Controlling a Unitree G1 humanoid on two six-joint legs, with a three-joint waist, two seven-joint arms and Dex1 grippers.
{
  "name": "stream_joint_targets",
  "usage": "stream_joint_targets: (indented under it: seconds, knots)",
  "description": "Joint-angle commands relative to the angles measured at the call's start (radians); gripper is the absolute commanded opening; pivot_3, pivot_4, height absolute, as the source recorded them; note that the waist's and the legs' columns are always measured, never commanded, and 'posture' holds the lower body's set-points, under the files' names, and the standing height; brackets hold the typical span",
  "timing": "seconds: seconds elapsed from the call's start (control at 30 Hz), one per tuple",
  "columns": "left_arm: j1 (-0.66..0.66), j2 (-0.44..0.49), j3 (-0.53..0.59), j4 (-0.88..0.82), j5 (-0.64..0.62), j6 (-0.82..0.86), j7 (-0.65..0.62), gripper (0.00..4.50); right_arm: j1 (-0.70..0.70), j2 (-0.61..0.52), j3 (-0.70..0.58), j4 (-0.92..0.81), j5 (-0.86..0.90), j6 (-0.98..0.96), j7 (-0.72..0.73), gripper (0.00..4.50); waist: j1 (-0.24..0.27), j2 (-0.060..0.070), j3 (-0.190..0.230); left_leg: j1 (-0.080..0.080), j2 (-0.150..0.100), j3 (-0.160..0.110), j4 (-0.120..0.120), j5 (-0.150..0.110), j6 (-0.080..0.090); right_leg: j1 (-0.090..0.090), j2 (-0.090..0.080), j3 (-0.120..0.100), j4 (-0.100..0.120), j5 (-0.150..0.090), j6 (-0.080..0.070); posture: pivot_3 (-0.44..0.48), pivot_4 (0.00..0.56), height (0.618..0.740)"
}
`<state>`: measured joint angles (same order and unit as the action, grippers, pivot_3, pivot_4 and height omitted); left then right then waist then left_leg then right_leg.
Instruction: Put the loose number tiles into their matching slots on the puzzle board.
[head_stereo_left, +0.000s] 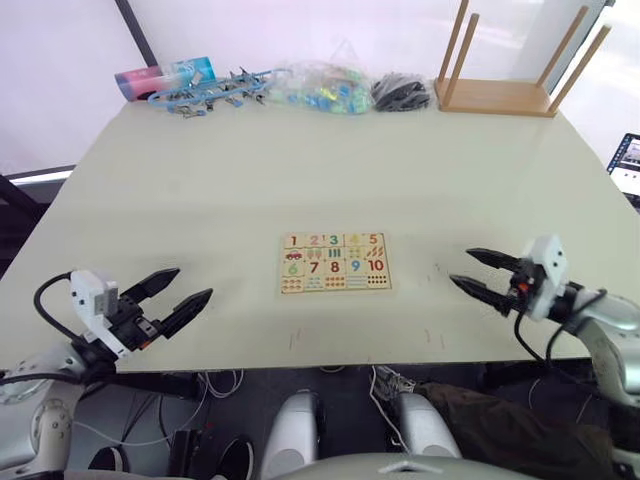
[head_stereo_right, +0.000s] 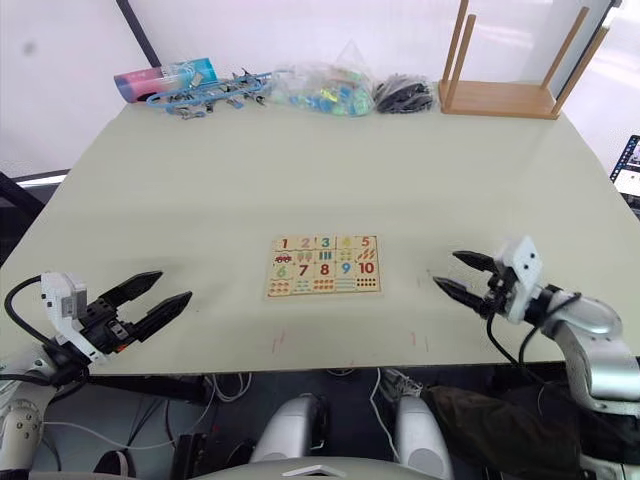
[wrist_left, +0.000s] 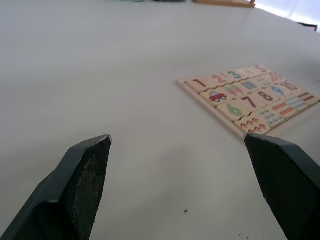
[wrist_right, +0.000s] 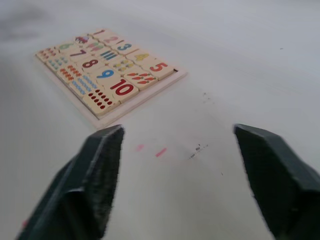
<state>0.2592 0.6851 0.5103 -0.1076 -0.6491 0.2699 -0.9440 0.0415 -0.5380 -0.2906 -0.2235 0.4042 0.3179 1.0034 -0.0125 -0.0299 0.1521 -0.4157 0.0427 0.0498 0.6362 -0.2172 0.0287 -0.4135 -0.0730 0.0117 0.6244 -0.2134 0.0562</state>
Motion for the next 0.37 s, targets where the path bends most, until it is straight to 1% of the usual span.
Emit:
stream_joint_targets:
  seconds: [0.03, 0.23, 0.33, 0.37]
  knots:
    - [0.007, 0.002, 0.029, -0.028, 0.017, -0.011, 0.027, 4.50, 0.069, 0.011, -0.077, -0.027, 0.035, -0.072, -0.035, 4.45, 0.001, 0.000, 0.000, 0.000, 0.000, 0.000, 0.000, 0.000, 0.000, 0.000, 0.000, 0.000, 0.000, -0.001, 0.001, 0.000, 0.150, 0.740]
    - [0.017, -0.006, 0.025, -0.015, 0.052, -0.045, 0.035, 4.50, 0.185, 0.025, -0.129, 0.003, 0.033, -0.179, -0.065, 4.45, 0.002, 0.000, 0.000, -0.001, 0.000, 0.000, 0.000, 0.000, 0.000, -0.001, -0.002, 0.000, -0.001, 0.000, -0.001, 0.000, 0.150, 0.740]
    - [0.013, -0.004, 0.015, -0.001, 0.066, -0.063, 0.024, 4.50, 0.207, 0.028, -0.129, 0.018, 0.037, -0.210, -0.072, 4.45, 0.001, 0.000, 0.000, -0.001, 0.000, 0.000, 0.000, 0.000, 0.000, -0.001, -0.002, 0.000, -0.001, 0.000, -0.001, 0.000, 0.150, 0.740]
    - [0.010, -0.005, 0.012, 0.003, 0.061, -0.062, 0.015, 4.50, 0.208, 0.027, -0.126, 0.023, 0.037, -0.216, -0.076, 4.45, 0.001, 0.000, 0.000, -0.001, 0.000, 0.000, 0.000, 0.000, 0.000, -0.001, -0.006, 0.000, -0.001, 0.000, -0.001, 0.000, 0.150, 0.740]
